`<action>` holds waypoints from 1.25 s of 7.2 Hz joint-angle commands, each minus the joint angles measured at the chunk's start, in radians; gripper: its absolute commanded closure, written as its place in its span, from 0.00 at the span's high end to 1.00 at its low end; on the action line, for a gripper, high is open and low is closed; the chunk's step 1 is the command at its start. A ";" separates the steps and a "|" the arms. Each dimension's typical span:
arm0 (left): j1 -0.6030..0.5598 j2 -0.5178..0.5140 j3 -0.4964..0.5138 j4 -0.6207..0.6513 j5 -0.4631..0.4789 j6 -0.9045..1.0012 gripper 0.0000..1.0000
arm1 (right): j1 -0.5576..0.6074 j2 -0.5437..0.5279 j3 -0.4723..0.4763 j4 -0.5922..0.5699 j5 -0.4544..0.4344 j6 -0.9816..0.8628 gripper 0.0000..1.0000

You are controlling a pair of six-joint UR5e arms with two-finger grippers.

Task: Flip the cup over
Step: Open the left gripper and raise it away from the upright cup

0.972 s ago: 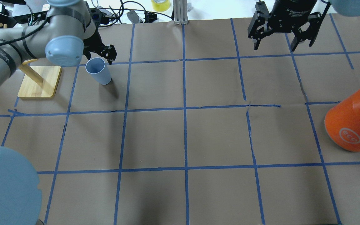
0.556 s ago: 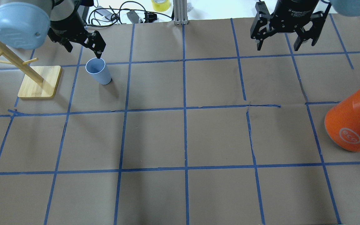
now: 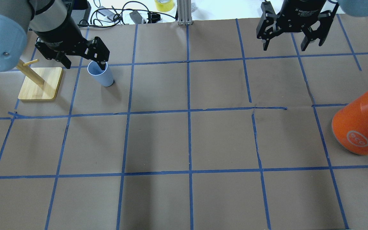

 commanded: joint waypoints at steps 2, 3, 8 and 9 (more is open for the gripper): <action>-0.001 0.004 0.035 -0.102 -0.001 -0.099 1.00 | -0.002 0.001 0.000 0.005 -0.001 0.003 1.00; -0.001 -0.008 0.055 -0.140 0.007 -0.101 1.00 | -0.001 0.000 0.000 0.008 -0.001 0.003 1.00; 0.004 0.006 0.043 -0.139 0.002 -0.093 1.00 | 0.001 0.000 0.000 0.012 -0.001 0.005 1.00; 0.004 0.004 0.041 -0.138 0.002 -0.088 1.00 | -0.001 0.000 0.000 0.012 -0.001 0.006 1.00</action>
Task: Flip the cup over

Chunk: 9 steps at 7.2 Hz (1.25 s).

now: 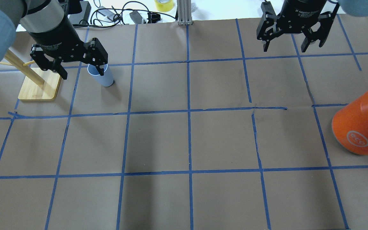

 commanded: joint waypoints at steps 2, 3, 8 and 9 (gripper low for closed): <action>0.005 0.004 -0.001 0.003 -0.002 0.006 1.00 | -0.001 0.000 0.000 0.000 0.000 0.001 1.00; 0.005 0.004 -0.003 0.003 -0.002 0.009 1.00 | 0.001 0.000 0.000 0.000 0.000 0.001 1.00; 0.005 0.006 -0.003 0.003 -0.008 0.009 1.00 | 0.001 0.002 0.000 -0.010 0.000 0.001 1.00; 0.005 0.004 -0.003 0.003 -0.008 0.010 1.00 | 0.001 0.002 0.000 -0.017 0.002 0.000 1.00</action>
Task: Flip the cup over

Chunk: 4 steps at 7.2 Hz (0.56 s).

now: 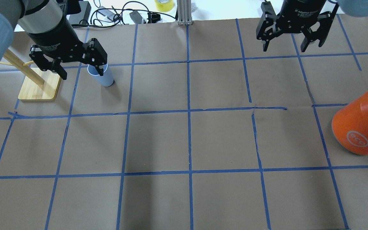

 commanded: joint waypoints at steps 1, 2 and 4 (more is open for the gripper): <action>0.000 -0.001 0.005 0.000 -0.002 0.001 1.00 | 0.000 0.000 0.000 -0.007 0.001 -0.001 1.00; 0.000 0.001 0.003 0.000 0.000 0.000 1.00 | 0.000 0.000 0.000 -0.007 0.001 -0.001 1.00; 0.000 0.001 0.002 0.000 -0.002 0.000 1.00 | 0.000 0.000 0.002 -0.002 0.000 -0.001 1.00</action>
